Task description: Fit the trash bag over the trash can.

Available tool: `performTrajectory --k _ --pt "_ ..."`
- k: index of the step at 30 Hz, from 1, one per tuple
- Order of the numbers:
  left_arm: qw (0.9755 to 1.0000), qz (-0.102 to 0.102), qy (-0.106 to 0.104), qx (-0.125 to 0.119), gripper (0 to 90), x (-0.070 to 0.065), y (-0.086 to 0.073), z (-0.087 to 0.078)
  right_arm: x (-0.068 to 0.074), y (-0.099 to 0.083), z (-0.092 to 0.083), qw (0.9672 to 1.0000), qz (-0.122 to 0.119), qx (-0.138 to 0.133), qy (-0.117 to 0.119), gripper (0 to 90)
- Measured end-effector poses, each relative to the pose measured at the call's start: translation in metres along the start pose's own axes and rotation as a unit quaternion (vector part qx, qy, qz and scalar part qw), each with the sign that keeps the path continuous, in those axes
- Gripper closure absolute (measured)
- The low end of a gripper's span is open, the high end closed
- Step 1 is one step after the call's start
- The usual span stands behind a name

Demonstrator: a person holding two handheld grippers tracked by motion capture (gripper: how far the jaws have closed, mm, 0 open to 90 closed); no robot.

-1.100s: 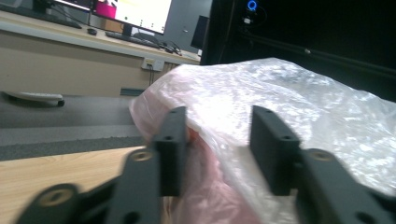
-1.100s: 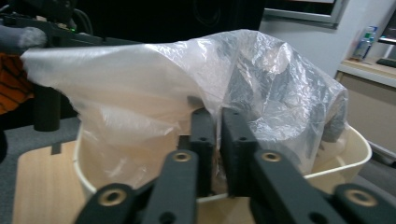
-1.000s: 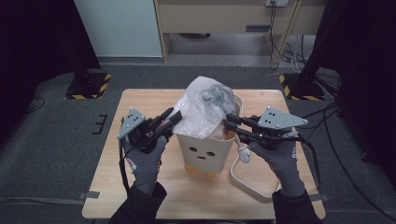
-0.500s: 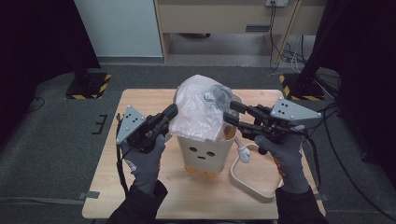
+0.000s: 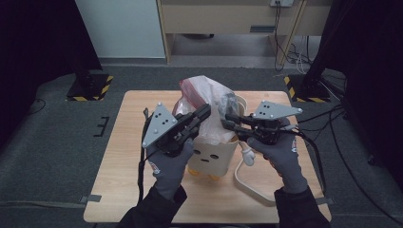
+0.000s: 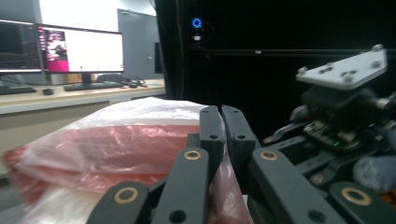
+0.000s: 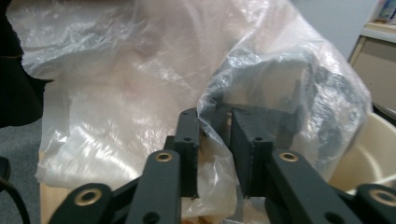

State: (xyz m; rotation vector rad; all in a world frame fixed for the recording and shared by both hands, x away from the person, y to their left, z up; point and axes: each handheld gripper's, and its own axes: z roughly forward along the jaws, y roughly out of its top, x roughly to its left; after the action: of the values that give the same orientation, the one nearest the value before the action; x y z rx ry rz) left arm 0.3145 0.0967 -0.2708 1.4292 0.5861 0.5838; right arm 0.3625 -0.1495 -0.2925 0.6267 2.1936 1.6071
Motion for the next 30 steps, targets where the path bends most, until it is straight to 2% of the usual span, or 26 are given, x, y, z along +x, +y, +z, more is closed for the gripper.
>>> performTrajectory --k 4,5,6,7,9,10,11,12,18,20,21,24,25,26,27,28,29,30 --pt "1.0000 0.000 -0.008 0.001 87.7 -0.005 -0.002 0.005 0.000 -0.003 -0.003 0.9997 0.003 -0.024 0.000 58.5" --pt "0.9999 -0.003 -0.011 0.000 87.7 -0.007 -0.005 0.007 0.000 -0.004 -0.008 0.9991 0.006 -0.041 -0.004 56.6" --pt "0.9999 -0.003 -0.011 0.000 87.7 -0.007 -0.005 0.007 0.000 -0.004 -0.008 0.9991 0.006 -0.041 -0.004 56.6" --pt "0.9999 -0.005 -0.013 -0.001 87.7 -0.007 -0.006 0.007 -0.002 -0.003 -0.018 0.9972 0.011 -0.074 -0.004 56.0" --pt "0.9997 -0.016 -0.019 -0.005 87.6 -0.009 -0.009 0.010 -0.002 -0.001 -0.024 0.9956 0.009 -0.093 -0.002 53.7" --pt "0.9997 -0.016 -0.019 -0.005 87.6 -0.009 -0.009 0.010 -0.002 -0.001 -0.024 0.9956 0.009 -0.093 -0.002 53.7" --pt "0.9995 -0.021 -0.024 -0.007 87.5 -0.011 -0.010 0.012 0.000 0.001 -0.027 0.9952 -0.008 -0.097 0.005 48.6" --pt "0.9995 -0.021 -0.024 -0.007 87.5 -0.011 -0.010 0.012 0.000 0.002 -0.026 0.9950 -0.014 -0.099 0.004 46.8" --pt "0.9992 -0.024 -0.032 -0.006 87.1 -0.016 -0.010 0.019 0.008 0.001 -0.016 0.9938 -0.041 -0.100 0.026 43.6" --pt "0.9989 -0.026 -0.040 -0.003 86.9 -0.018 -0.010 0.020 0.009 0.001 -0.014 0.9934 -0.045 -0.102 0.029 47.3" --pt "0.9987 -0.027 -0.043 -0.001 86.7 -0.019 -0.011 0.020 0.009 0.000 -0.013 0.9931 -0.050 -0.103 0.027 55.1" --pt "0.9986 -0.027 -0.046 0.001 85.6 -0.021 -0.011 0.021 0.012 -0.001 -0.013 0.9910 -0.058 -0.113 0.042 75.1" --pt "0.9985 -0.028 -0.046 0.001 85.6 -0.021 -0.011 0.021 0.012 -0.001 -0.013 0.9910 -0.058 -0.113 0.042 75.1" --pt "0.9985 -0.029 -0.047 0.002 83.0 -0.021 -0.011 0.021 0.014 -0.003 -0.014 0.9901 -0.062 -0.119 0.042 86.8" --pt "0.9984 -0.031 -0.048 0.001 83.0 -0.020 -0.011 0.021 0.014 -0.003 -0.014 0.9901 -0.062 -0.119 0.042 86.8" --pt "0.9982 -0.036 -0.048 0.000 77.2 -0.019 -0.011 0.020 0.013 -0.004 -0.016 0.9905 -0.062 -0.119 0.032 89.8" --pt "0.9986 -0.037 -0.037 -0.010 73.8 -0.015 -0.009 0.016 0.012 -0.004 -0.017 0.9907 -0.058 -0.118 0.032 90.0" --pt "0.9986 -0.037 -0.037 -0.010 71.8 -0.015 -0.009 0.016 0.012 -0.004 -0.017 0.9907 -0.058 -0.118 0.032 90.0"
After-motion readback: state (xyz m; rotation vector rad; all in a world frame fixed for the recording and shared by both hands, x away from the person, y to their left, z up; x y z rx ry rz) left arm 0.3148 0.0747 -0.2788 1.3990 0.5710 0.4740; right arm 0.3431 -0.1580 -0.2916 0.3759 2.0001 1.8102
